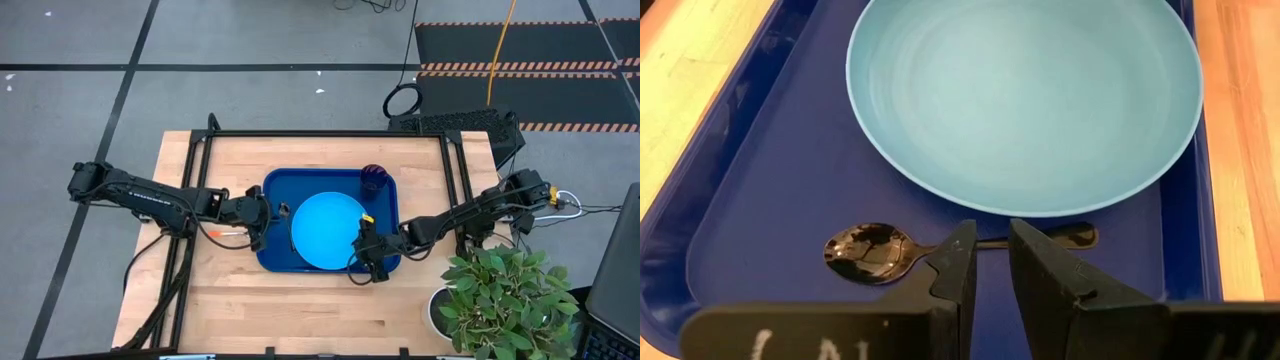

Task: Pick and place plate/cup/fork/spoon on tray
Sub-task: Put the light blue plate on the blue serving tray to the bottom left of the violet glass

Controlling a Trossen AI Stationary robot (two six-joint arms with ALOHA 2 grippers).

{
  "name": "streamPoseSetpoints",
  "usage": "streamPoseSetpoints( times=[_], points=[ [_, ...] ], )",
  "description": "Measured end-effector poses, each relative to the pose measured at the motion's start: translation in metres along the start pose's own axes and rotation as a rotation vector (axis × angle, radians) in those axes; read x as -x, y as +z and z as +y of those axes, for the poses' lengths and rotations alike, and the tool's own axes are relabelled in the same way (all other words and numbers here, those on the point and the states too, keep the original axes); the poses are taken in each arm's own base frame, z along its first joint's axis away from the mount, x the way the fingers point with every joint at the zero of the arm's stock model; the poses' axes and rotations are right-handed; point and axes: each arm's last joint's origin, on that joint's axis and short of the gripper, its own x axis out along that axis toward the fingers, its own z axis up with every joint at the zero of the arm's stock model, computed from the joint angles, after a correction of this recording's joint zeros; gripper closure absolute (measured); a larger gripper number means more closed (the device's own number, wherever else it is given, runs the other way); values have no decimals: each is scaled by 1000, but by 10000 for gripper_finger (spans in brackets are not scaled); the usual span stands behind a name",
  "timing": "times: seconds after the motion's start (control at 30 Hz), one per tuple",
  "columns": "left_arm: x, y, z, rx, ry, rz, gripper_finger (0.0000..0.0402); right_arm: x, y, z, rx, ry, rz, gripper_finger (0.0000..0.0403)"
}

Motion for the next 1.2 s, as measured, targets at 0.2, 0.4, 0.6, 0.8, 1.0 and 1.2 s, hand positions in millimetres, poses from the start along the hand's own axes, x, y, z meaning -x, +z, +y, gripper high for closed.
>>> streamPoseSetpoints(
  times=[0.2,0.4,0.6,0.8,1.0,1.2],
  points=[
    [0,0,0,-1,0,0,335,1,-5,4,3,-9,51,131],
    [0,0,0,-1,0,0,335,1,-5,3,8,-68,51,131],
    [0,0,0,-3,0,0,335,1,-8,1,22,-116,75,131],
    [0,0,0,-3,0,0,335,1,-10,-4,18,-182,95,131],
    [0,0,0,-2,0,0,334,2,-10,-7,16,-258,93,131],
    [0,0,0,-2,0,0,334,1,1,-3,33,-212,-10,131]
  ],
)
